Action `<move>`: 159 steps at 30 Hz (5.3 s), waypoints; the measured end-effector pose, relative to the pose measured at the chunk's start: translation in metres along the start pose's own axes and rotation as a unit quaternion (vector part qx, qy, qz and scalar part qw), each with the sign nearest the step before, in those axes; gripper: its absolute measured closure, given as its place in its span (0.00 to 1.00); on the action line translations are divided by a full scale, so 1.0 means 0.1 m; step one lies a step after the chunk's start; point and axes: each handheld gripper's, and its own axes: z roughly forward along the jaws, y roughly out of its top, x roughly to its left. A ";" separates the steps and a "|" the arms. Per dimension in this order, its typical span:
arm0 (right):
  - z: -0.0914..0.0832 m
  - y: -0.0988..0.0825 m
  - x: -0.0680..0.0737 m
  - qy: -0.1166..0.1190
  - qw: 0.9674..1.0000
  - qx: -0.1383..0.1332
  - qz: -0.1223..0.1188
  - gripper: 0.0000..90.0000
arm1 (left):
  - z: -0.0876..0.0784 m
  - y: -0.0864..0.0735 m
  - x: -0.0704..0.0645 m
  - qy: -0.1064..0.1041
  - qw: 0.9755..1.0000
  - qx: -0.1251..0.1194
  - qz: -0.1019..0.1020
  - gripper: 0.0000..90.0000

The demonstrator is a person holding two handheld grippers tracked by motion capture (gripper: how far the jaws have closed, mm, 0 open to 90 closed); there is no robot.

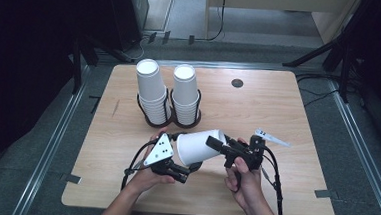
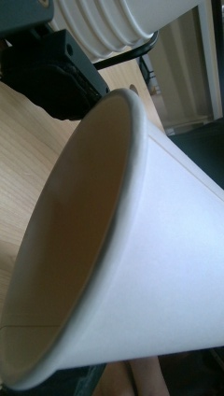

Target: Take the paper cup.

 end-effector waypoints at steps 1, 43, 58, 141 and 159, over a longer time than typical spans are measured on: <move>0.00 0.00 0.00 0.001 1.000 0.000 0.001 0.29 | 0.00 0.00 0.00 0.001 1.000 0.000 0.001 0.00; 0.00 0.03 -0.05 0.019 1.000 0.023 0.009 0.30 | 0.00 0.02 -0.03 0.013 1.000 0.004 0.022 0.00; -0.04 0.09 -0.11 0.026 0.999 0.026 0.021 0.28 | -0.01 0.00 -0.05 0.007 0.999 0.002 0.039 0.05; -0.29 -0.23 -0.04 -0.210 0.885 0.086 -0.406 0.28 | -0.31 0.07 0.42 -0.008 0.994 0.104 0.033 0.10; -0.17 -0.38 0.07 -0.207 0.863 0.113 -0.447 0.12 | -0.30 0.22 0.44 -0.023 0.988 0.141 0.056 0.10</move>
